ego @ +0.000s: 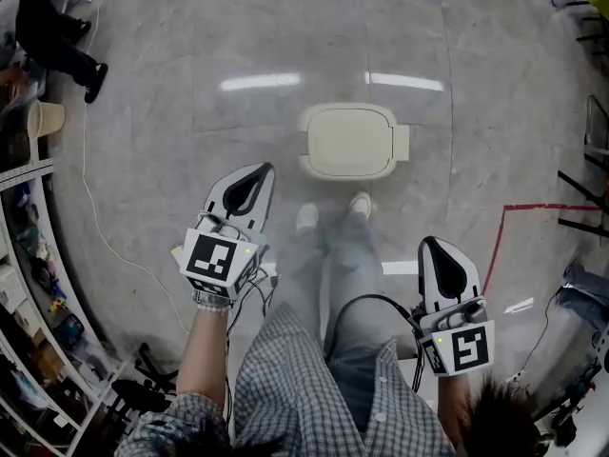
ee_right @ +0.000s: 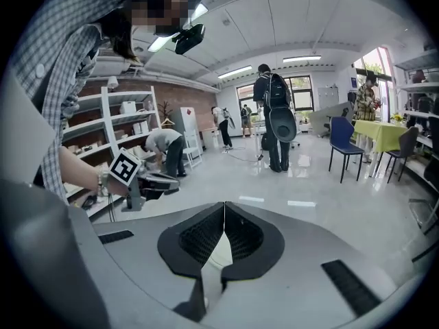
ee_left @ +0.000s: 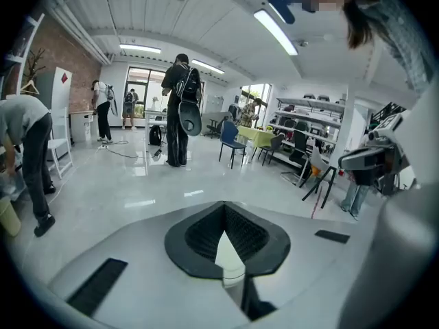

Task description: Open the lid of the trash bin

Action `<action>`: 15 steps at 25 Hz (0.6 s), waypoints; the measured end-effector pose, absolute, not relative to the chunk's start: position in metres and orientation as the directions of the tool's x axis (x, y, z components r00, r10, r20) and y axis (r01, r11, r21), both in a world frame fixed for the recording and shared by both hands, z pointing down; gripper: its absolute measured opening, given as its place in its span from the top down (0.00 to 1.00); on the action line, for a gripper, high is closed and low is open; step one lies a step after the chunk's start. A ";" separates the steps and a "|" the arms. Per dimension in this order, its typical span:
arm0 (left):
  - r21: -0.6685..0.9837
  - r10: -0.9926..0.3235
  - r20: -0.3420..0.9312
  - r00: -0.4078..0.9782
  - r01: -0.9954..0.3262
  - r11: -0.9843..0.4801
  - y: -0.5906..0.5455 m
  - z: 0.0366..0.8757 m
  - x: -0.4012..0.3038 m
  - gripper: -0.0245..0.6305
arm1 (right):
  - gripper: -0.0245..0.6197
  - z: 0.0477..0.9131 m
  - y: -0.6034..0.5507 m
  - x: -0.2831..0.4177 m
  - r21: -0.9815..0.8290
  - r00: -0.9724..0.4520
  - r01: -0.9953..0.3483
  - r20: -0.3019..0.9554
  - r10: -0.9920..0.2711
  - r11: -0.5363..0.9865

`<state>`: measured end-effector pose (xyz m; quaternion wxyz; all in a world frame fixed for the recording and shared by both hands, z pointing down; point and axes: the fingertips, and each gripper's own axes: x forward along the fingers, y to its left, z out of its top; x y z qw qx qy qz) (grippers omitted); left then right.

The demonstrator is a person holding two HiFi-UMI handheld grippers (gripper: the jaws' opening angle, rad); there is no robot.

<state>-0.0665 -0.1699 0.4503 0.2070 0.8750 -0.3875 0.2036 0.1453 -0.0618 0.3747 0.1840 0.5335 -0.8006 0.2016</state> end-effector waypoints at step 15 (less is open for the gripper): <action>0.180 -0.474 0.654 0.589 -0.730 -0.659 -0.166 0.565 -0.036 0.95 | 0.93 0.436 -0.047 0.152 -0.182 -0.437 -0.891 0.587 -0.681 0.415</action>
